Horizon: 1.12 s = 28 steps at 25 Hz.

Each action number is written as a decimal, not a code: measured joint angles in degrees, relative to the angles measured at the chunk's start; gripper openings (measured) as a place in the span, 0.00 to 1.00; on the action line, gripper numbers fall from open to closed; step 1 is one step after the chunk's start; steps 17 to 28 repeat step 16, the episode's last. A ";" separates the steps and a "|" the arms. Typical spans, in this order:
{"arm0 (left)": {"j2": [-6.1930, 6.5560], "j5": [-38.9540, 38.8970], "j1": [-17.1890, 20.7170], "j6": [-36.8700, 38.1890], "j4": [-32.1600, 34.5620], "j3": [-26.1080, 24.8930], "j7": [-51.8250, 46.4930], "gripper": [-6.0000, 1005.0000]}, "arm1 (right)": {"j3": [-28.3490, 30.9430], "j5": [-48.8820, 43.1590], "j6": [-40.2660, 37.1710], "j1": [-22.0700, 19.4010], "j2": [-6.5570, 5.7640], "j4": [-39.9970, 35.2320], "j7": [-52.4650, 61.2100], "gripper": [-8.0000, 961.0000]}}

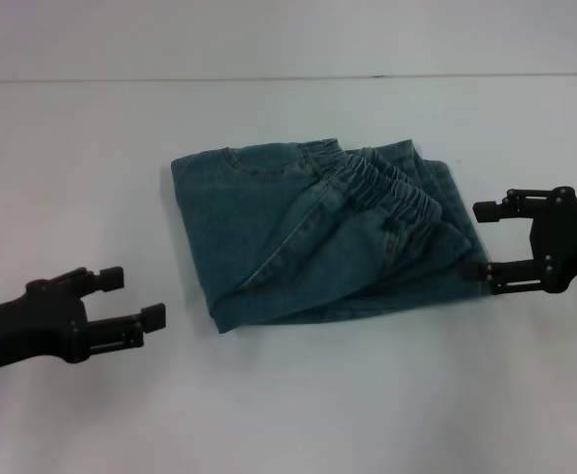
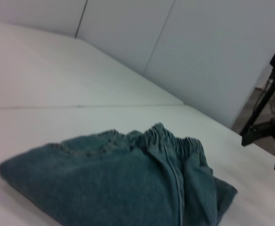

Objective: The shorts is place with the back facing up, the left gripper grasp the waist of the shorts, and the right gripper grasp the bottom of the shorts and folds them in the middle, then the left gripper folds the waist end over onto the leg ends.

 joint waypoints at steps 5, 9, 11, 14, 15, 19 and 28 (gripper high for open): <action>-0.34 1.69 -0.89 0.42 -0.14 -0.01 -1.33 0.96 | 0.03 -0.04 0.05 0.21 0.15 0.00 -0.39 0.88; -0.49 1.94 -1.46 0.59 -0.18 -0.25 -2.19 0.96 | 0.04 -0.08 0.36 0.43 0.43 0.06 -0.70 0.88; -0.44 2.07 -1.58 0.74 -0.17 -0.19 -2.48 0.96 | 0.03 -0.09 0.52 0.50 0.51 0.06 -0.72 0.88; -0.36 2.19 -1.81 0.82 -0.20 -0.21 -2.83 0.96 | -0.01 -0.12 0.60 0.60 0.54 0.06 -0.76 0.88; -0.36 2.20 -1.84 0.83 -0.22 -0.24 -2.85 0.96 | -0.08 -0.13 0.60 0.61 0.54 0.06 -0.76 0.88; -0.35 2.21 -1.87 0.85 -0.25 -0.26 -2.85 0.96 | -0.18 -0.13 0.60 0.63 0.54 0.06 -0.76 0.88; -0.35 2.21 -1.87 0.85 -0.25 -0.26 -2.85 0.96 | -0.18 -0.13 0.60 0.63 0.54 0.06 -0.76 0.88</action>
